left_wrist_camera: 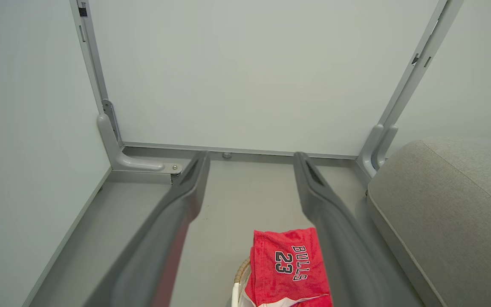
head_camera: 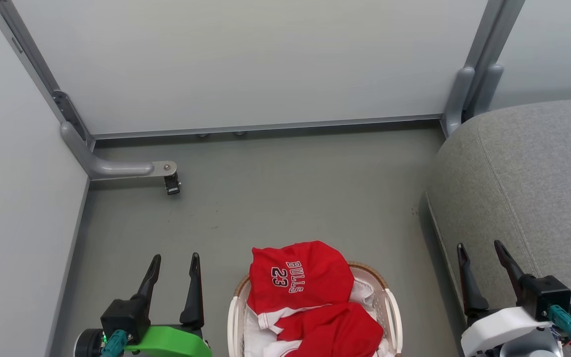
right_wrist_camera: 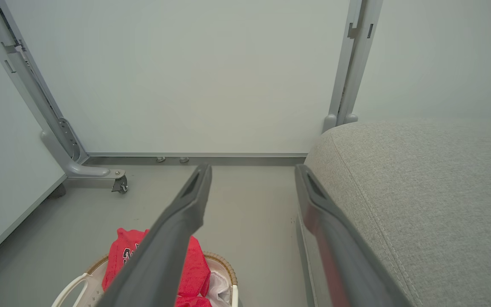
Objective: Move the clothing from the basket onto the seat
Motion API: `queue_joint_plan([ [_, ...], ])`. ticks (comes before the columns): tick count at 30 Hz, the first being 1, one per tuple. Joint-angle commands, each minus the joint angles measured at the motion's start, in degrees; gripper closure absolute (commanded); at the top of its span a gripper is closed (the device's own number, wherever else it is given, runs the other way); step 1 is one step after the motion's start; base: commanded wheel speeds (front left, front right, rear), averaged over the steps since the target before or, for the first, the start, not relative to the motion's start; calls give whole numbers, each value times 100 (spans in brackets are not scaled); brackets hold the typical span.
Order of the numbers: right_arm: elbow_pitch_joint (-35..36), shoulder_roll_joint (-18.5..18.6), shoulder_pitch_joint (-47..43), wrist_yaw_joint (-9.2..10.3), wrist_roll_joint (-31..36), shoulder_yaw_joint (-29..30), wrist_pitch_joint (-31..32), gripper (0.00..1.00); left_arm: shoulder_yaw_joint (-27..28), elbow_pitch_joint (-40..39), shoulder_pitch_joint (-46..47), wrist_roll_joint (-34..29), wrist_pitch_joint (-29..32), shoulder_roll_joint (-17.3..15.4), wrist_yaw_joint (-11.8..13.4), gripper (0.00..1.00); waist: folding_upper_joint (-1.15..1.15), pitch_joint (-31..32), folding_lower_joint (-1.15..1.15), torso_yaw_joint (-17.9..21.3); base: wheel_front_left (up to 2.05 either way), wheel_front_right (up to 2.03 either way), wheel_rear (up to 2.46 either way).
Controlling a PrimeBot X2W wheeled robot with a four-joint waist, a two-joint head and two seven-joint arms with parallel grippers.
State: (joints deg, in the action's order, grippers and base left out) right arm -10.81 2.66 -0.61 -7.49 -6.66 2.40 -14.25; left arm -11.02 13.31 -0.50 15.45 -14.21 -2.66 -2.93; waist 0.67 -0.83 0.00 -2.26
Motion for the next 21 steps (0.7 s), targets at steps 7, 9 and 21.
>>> queue_joint_plan([
  [7, 46, 38, -100, 0, 338, 7, -104, 0, -19, 43, -64, -278, -116, -39, 50, 0, -67, -12, 0, -17, 0, 0, 0],
  [9, 43, 38, -98, 1, 318, 4, -104, 0, -4, 56, -62, -257, -96, -39, 47, 0, -67, -12, 0, -16, 0, 0, 0],
  [21, 59, 37, -111, 1, 326, 13, -103, 0, -3, 106, -54, -241, -95, -38, 51, 0, -67, -22, 0, -7, 0, 0, 0],
])
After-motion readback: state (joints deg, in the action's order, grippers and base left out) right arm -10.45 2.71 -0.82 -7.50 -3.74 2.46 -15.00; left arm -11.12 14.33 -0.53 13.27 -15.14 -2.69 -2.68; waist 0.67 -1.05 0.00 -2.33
